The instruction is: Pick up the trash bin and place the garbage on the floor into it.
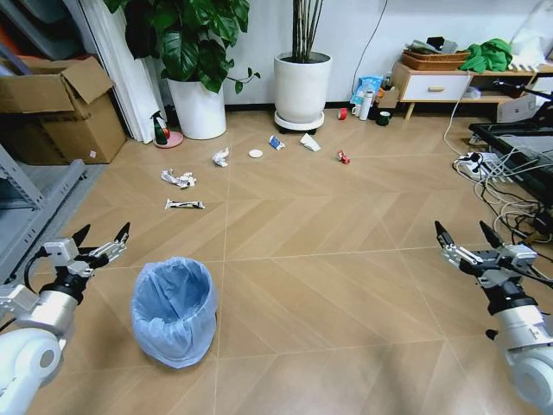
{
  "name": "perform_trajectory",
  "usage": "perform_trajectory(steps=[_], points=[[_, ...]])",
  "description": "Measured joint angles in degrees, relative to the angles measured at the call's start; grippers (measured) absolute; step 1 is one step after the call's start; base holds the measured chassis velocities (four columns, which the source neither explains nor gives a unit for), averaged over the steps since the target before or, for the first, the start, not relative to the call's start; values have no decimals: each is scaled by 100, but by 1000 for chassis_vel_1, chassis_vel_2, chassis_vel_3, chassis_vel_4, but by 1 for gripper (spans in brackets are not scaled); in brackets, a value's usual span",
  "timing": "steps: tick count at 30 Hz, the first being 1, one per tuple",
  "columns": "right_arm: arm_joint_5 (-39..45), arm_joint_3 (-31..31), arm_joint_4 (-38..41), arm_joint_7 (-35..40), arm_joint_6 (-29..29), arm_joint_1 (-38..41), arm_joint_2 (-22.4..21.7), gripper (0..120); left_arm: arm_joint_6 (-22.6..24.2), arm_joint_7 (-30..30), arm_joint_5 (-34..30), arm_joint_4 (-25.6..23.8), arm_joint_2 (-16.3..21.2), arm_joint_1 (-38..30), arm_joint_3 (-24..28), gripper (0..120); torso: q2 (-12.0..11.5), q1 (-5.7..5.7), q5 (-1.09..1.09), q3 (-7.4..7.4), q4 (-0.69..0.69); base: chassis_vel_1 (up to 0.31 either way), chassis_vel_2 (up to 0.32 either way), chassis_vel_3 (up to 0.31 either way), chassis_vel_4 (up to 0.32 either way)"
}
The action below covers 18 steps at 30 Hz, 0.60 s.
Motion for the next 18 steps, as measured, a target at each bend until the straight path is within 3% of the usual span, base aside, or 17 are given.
perform_trajectory(steps=[11,15,16,18], points=[[4,-14,7,-19,-7,15,-18,100,20,-8,-32,3,1,-43,32,100,0,0,0,0,0,0,0,0,0],[28,-16,-28,-23,-188,-56,-57,100,445,-143,-190,17,38,-69,169,100,0,0,-1,0,1,0,0,0,0],[67,-31,-161,-28,-345,-119,-126,100,893,-284,-250,67,156,-87,296,99,0,0,0,0,0,0,0,0,0],[22,-63,-341,-81,-374,-137,-185,100,1166,-396,-273,157,257,-121,416,99,0,0,2,0,-1,0,0,0,0]])
